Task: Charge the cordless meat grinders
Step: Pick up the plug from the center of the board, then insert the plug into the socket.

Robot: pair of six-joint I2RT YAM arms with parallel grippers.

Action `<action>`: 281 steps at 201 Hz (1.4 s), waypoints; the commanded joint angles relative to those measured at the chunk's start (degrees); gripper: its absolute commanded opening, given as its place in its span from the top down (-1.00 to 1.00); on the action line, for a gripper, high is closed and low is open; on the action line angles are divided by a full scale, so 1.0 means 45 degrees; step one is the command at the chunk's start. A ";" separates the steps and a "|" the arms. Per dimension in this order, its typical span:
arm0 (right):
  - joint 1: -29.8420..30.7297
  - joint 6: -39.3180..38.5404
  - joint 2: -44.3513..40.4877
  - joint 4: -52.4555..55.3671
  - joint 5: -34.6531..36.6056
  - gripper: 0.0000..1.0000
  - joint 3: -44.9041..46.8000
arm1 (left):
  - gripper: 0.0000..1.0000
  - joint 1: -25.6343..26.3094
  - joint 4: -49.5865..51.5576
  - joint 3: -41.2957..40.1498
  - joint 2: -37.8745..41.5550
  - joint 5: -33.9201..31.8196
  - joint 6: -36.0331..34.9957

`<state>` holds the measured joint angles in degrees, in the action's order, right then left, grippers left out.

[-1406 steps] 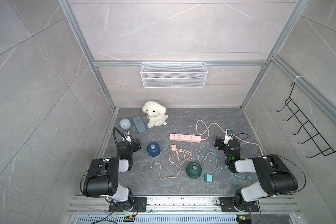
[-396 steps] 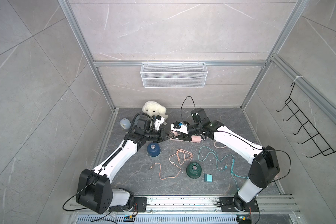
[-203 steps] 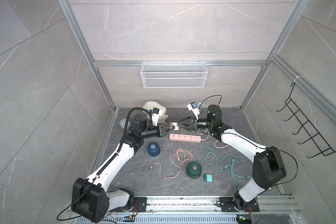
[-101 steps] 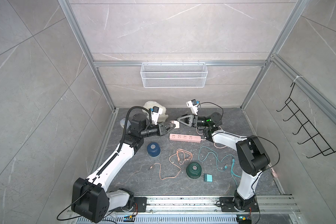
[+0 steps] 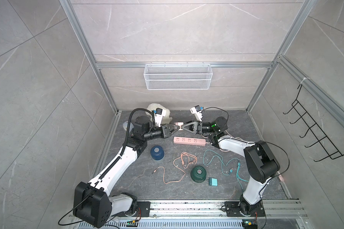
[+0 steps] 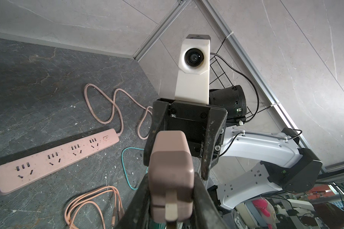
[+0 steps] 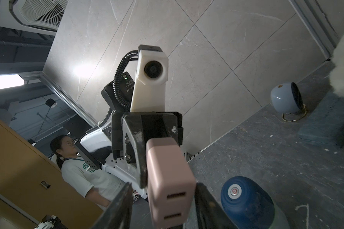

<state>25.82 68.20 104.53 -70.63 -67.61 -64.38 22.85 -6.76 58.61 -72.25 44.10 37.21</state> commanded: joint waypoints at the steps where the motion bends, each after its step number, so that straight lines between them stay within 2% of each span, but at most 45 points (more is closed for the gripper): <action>1: 0.0082 0.0712 -0.0068 -0.1108 -0.0265 0.09 -0.0269 | 0.69 0.0019 -0.1078 0.0523 -0.0139 0.0618 0.0372; 20: 0.0081 0.1930 0.0358 -0.2458 -0.0325 0.31 -0.0621 | 0.69 0.0039 -0.1286 0.0396 -0.0137 0.0689 0.0398; 57: 0.0072 0.1900 0.0405 -0.2386 -0.0421 0.69 -0.0804 | 0.67 0.0049 -0.1204 0.0369 -0.0110 0.0825 0.0325; 72: 0.0047 0.1541 0.0320 -0.1975 -0.0504 0.83 -0.0886 | 0.57 0.0059 -0.0868 0.0485 -0.0238 0.0900 0.0224; 82: -0.0024 0.0876 0.0131 -0.1131 -0.0550 0.86 -0.0821 | 0.41 0.0057 -0.0485 0.0598 -0.0286 0.0861 0.0050; 92: -0.0122 -0.0270 -0.0225 0.0279 -0.0642 0.88 -0.0731 | -0.15 0.0039 0.0083 0.0731 -0.0268 0.0558 -0.0170; 102: -0.0256 -0.1945 -0.0712 0.2467 -0.0715 0.89 -0.0683 | -0.39 0.0022 0.0807 0.0918 -0.0217 0.0323 -0.0523; 110: -0.0360 -0.4034 -0.1204 0.4825 -0.0706 0.89 -0.0782 | -0.60 0.0002 0.1552 0.1139 -0.0177 -0.0050 -0.0883; 118: -0.0434 -0.7039 -0.1803 0.9134 -0.0423 0.89 -0.1243 | -0.69 -0.0044 0.2173 0.1297 -0.0152 -0.0323 -0.1180; 131: -0.0331 -1.4152 -0.2300 1.8397 0.1341 0.87 -0.3446 | -0.76 -0.0232 0.2919 0.1442 -0.0095 -0.0688 -0.1381; 139: -0.0308 -1.6133 -0.2000 2.1226 0.1891 0.86 -0.4668 | -0.78 -0.0440 0.3227 0.1497 -0.0075 -0.0897 -0.1401; 152: -0.0544 -1.7083 -0.1543 2.2919 0.2327 0.86 -0.5645 | -0.79 -0.0786 0.3826 0.1502 -0.0067 -0.1295 -0.1444; 172: -0.0615 -1.8844 -0.0881 2.5081 0.4185 0.85 -0.6945 | -0.79 -0.1322 0.4937 0.1467 -0.0061 -0.2391 -0.1625; 210: 0.0031 -2.1309 0.0539 2.7062 0.7761 0.83 -0.8934 | -0.78 -0.1543 0.6660 0.1625 -0.0072 -0.4680 -0.2424; 237: 0.0696 -2.2814 0.2346 2.8775 1.0242 0.82 -1.1103 | -0.78 -0.1904 0.7154 0.1375 -0.0043 -0.5548 -0.2652; 281: 0.1506 -2.4397 0.5294 3.0863 1.2152 0.82 -1.4661 | -0.78 -0.2966 0.7075 0.0558 0.0348 -0.6298 -0.2465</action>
<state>31.16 -34.61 122.67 58.65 -20.67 -122.19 11.77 24.14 62.54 -72.95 19.20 26.98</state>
